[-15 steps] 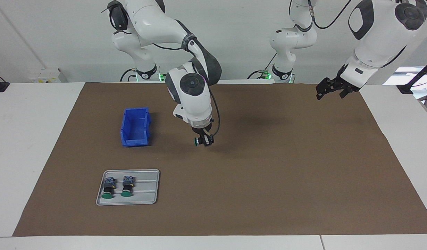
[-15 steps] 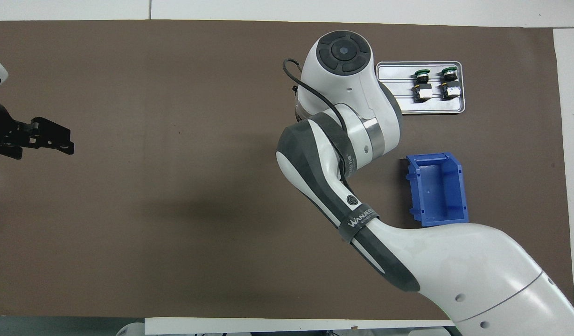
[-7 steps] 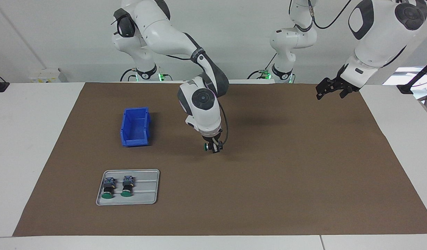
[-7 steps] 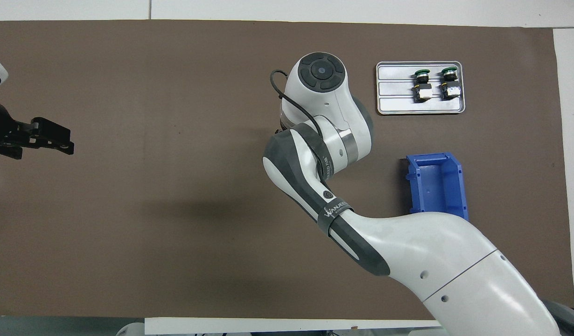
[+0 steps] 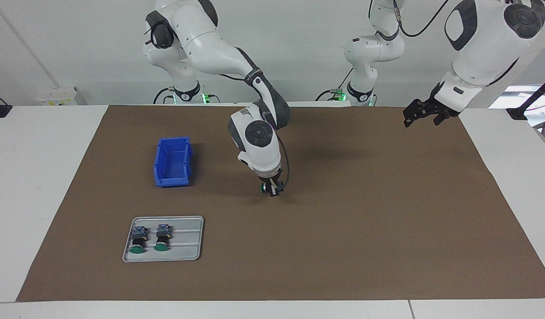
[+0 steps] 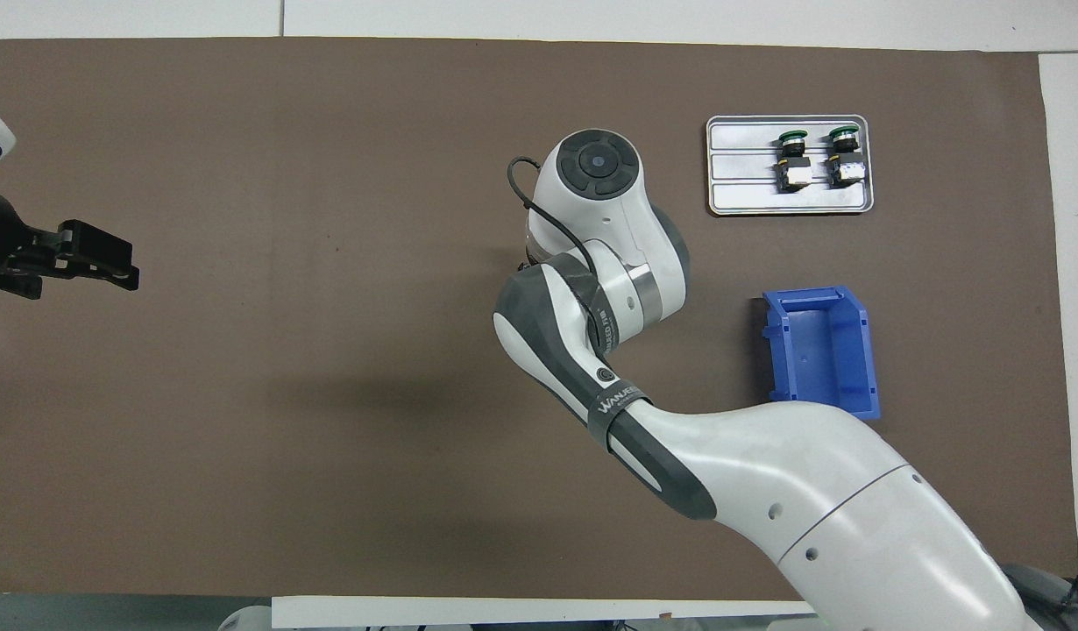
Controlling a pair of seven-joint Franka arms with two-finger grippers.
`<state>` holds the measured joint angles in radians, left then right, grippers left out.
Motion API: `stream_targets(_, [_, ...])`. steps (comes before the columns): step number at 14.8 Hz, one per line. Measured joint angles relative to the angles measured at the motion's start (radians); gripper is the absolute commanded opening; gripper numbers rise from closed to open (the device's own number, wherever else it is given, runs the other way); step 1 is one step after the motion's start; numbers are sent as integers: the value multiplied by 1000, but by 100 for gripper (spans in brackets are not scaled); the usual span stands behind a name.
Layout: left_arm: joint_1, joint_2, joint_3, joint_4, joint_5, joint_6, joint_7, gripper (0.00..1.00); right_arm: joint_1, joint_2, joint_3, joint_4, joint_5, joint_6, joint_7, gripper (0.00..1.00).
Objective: Place and press button with both arms
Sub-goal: 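Carry the green button to the table center and lower it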
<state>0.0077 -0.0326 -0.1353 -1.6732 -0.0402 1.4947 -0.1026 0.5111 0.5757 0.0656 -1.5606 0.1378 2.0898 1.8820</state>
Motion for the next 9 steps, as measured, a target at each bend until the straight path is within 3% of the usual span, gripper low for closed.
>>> stream_targets(1, [0,0,0,0,0,0,0,100,9,1,-1,-1,-1,2,1,26])
stream_targets(2, [0,0,0,0,0,0,0,100,11,1,-1,-1,-1,2,1,34])
stream_targets(4, [0,0,0,0,0,0,0,100,11,1,-1,-1,0,2,1,75])
stream_targets(6, [0,0,0,0,0,0,0,100,12,1,-2,-6,-2,0,1,94])
stream_targets(7, [0,0,0,0,0,0,0,100,12,1,-2,-9,-6,-3,1,99])
stream_targets(9, [0,0,0,0,0,0,0,100,20,1,-6,-11,-29,-8,1,99])
